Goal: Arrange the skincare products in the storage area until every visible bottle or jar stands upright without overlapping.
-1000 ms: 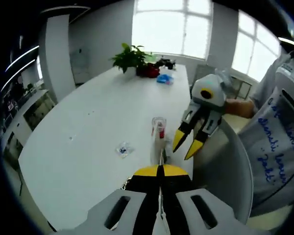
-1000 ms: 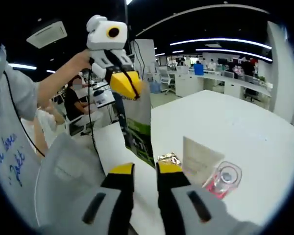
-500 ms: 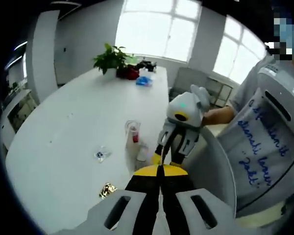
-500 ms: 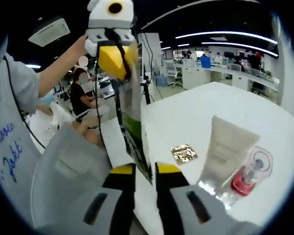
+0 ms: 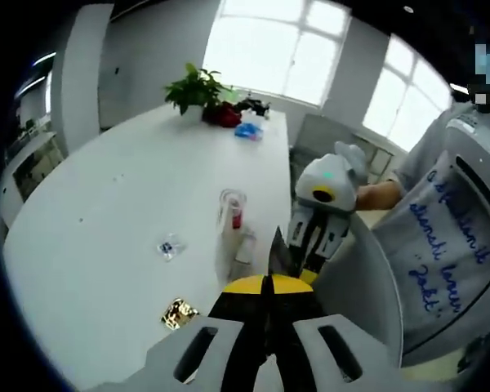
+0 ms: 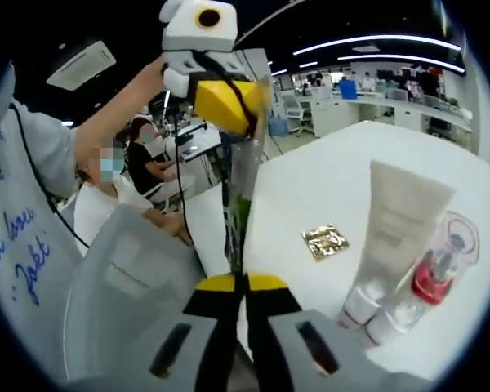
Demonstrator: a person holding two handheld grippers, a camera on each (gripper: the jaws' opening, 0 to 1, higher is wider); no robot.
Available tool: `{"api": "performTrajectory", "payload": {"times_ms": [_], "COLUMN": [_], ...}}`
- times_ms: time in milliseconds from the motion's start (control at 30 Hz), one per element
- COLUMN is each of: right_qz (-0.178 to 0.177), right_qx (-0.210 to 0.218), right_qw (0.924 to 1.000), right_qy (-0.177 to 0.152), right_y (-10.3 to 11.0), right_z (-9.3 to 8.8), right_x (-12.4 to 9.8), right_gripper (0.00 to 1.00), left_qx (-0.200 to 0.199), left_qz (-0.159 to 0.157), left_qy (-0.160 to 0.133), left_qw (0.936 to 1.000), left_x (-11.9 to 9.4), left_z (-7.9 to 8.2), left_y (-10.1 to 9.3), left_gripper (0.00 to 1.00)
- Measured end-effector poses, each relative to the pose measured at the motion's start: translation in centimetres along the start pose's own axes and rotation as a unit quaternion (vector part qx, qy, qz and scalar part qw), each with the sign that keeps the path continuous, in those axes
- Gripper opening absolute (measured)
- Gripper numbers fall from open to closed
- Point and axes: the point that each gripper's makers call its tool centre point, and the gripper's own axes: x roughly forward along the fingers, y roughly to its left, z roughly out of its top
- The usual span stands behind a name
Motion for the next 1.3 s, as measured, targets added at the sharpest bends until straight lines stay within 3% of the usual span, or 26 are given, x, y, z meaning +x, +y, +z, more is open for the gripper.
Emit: {"api": "performTrajectory", "payload": {"times_ms": [733,1267,1300], "right_qz": [0.017,0.004,0.002], "right_qx": [0.027,0.036,0.036], "right_qw": [0.9992,0.9979,0.9978], "right_qy": [0.025,0.053,0.055], "right_y": [0.6,-0.5,-0.5], "right_z": [-1.7,-3.6,-3.7], "right_x": [2.2,3.1,3.1], "right_gripper": [0.02,0.02,0.02], "left_qx": [-0.077,-0.088,-0.086], "left_qz": [0.030,0.035,0.036], "left_qy": [0.036,0.088,0.091], "left_qw": [0.9959,0.9917,0.9914], "left_x": [3.8,7.4,7.8], "left_z": [-5.5,-8.1,-8.1], "left_y": [5.1,6.9,6.4], "left_gripper": [0.00,0.00,0.00]}}
